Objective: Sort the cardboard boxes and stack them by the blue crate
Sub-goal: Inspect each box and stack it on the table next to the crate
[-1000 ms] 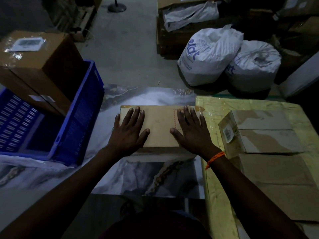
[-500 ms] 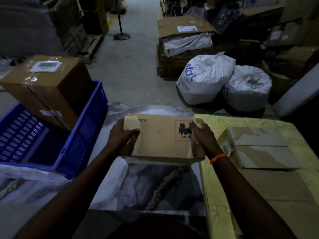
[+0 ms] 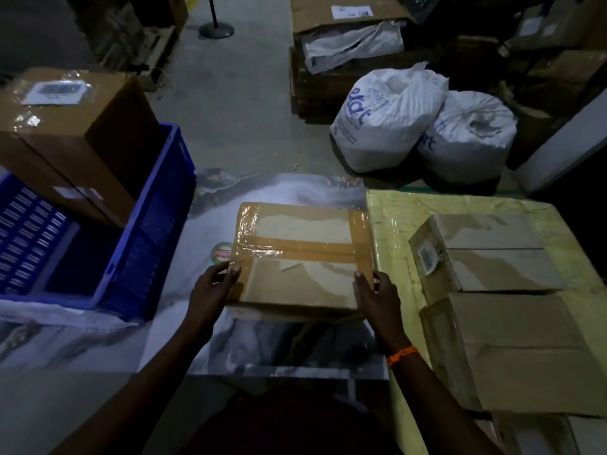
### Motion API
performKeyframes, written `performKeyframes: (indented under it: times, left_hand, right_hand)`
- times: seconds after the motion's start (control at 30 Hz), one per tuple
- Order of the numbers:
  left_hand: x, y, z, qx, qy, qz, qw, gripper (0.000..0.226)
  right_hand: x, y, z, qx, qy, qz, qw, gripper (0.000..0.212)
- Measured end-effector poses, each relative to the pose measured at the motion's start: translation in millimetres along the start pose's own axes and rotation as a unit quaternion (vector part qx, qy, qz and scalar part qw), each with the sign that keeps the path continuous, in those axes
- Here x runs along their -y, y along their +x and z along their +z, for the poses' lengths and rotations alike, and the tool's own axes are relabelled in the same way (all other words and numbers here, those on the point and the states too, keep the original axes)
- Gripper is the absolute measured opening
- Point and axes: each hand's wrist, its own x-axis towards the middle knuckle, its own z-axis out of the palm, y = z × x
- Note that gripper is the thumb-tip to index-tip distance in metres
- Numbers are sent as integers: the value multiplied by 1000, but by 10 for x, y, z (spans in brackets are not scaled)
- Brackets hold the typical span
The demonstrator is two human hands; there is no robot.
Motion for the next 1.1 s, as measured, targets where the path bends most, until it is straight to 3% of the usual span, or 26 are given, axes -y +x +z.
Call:
performKeyframes:
  times: [0.23,0.33,0.47,0.57,0.63,0.7,0.77,0.87,0.97,1.1]
  left_hand:
    - [311,-299,-213,2,-44,-33,998,38]
    - [365,-183,-263,-19,-13,-42,999,31]
    - [119,169,-182,-61,37,16,997,28]
    - [-161,364,-49,-24,23,21,999,14]
    - [-287,437,48,-16,29,8,999,16]
    - [-379,443,101,-18,16,1,1000,17]
    - [-418,454,101,-13,-5,20,1000,19]
    - [-445,450,25,-13,-34,60,998,25]
    - [-523,420,-20,-18,-95,73,993,21]
    - [-658,292,-38,-19,-177,71,982,25]
  right_hand:
    - [-232,-185,-227,-5,-37,22,999,27]
    - [-172,-124,-300,20,-56,15,998,32]
    - [147,229,-216,45,-15,-6,999,36]
    - [409,507,-65,66,28,7,997,36]
    - [464,670,39,92,19,-1,996,54]
    - [320,903,120,113,8,-8,994,92]
    - [252,974,120,117,18,-16,993,102]
    - [614,639,-37,73,26,-48,996,78]
    - [737,528,-186,31,105,-91,990,45]
    - [701,425,-326,-6,171,-132,976,29]
